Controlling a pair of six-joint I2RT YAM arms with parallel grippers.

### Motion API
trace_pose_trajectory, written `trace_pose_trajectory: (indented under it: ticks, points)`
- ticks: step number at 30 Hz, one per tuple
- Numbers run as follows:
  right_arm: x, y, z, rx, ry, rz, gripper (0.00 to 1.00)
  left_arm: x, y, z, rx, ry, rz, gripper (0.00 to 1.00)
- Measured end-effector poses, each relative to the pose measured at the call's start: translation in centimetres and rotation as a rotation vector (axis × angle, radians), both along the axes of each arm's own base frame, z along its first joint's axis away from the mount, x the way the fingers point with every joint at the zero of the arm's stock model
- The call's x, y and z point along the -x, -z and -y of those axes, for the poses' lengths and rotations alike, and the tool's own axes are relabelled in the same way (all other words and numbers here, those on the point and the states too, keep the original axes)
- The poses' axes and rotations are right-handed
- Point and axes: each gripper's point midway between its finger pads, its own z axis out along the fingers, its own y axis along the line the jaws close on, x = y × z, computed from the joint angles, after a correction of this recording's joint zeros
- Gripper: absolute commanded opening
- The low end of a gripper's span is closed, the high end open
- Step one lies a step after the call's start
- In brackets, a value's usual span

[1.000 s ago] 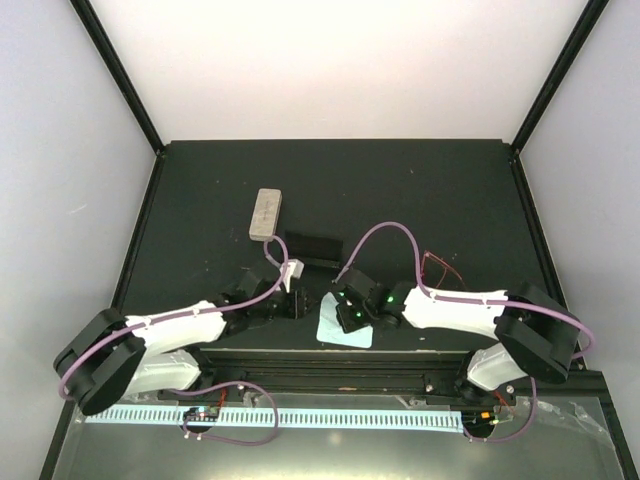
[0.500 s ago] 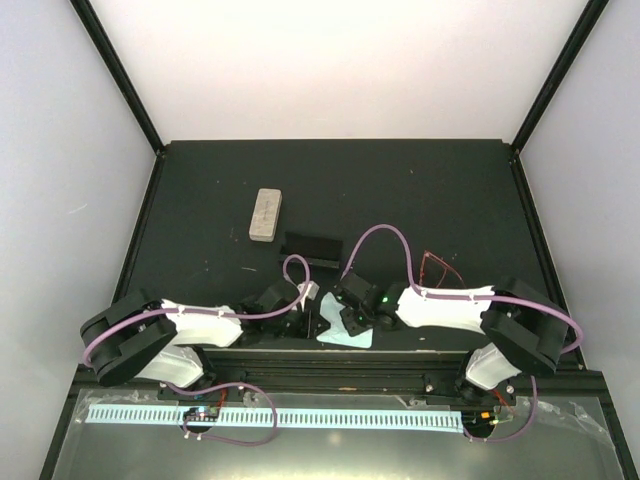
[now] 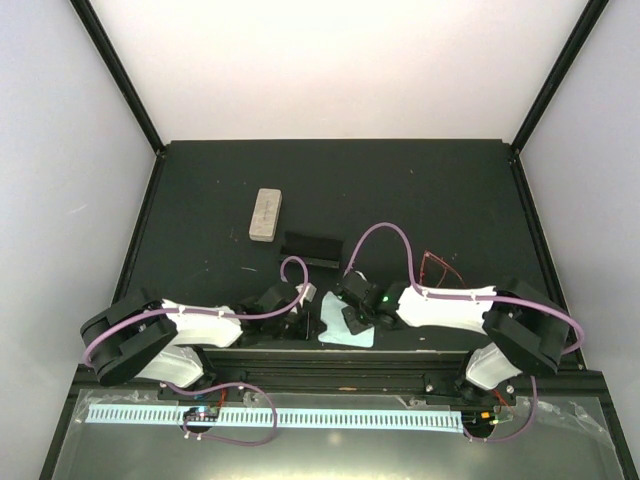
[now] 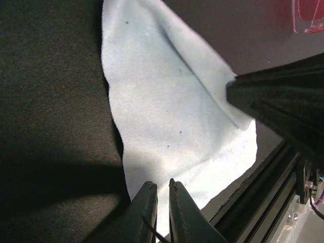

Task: Organize the sunglasses
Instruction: Adjust the glasses cleaning cloth at the center of the board.

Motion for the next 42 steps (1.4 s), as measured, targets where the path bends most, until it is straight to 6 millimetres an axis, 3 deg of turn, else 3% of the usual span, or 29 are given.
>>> trace_pose_trajectory:
  ticks: [9,14,18,25,29,35,42]
  points:
    - [-3.8,-2.0,1.6,0.072,0.108,0.136,0.05,0.1,0.3,-0.2,-0.009,-0.003,-0.004,0.06]
    - [-5.6,-2.2,2.0,0.124,0.134,0.197,0.29,0.1,0.3,-0.2,-0.009,-0.001,-0.003,0.08]
    - [-6.1,-2.3,3.1,0.176,0.159,0.231,0.31,0.1,-0.1,-0.2,-0.003,0.005,0.011,0.12]
    - [-4.7,-3.1,2.3,0.082,0.127,0.180,0.29,-0.5,-1.4,-0.2,0.017,-0.005,0.062,0.15]
    - [-3.2,-1.9,1.3,0.018,0.090,0.096,0.26,-1.1,-1.5,0.0,-0.001,-0.016,0.077,0.14]
    - [-1.8,0.3,1.4,0.008,0.095,0.020,0.25,-3.8,-2.6,1.4,-0.041,-0.049,0.145,0.14]
    - [-1.7,0.3,1.6,-0.039,0.143,0.027,0.23,-6.8,-2.5,1.9,-0.149,-0.085,0.220,0.20]
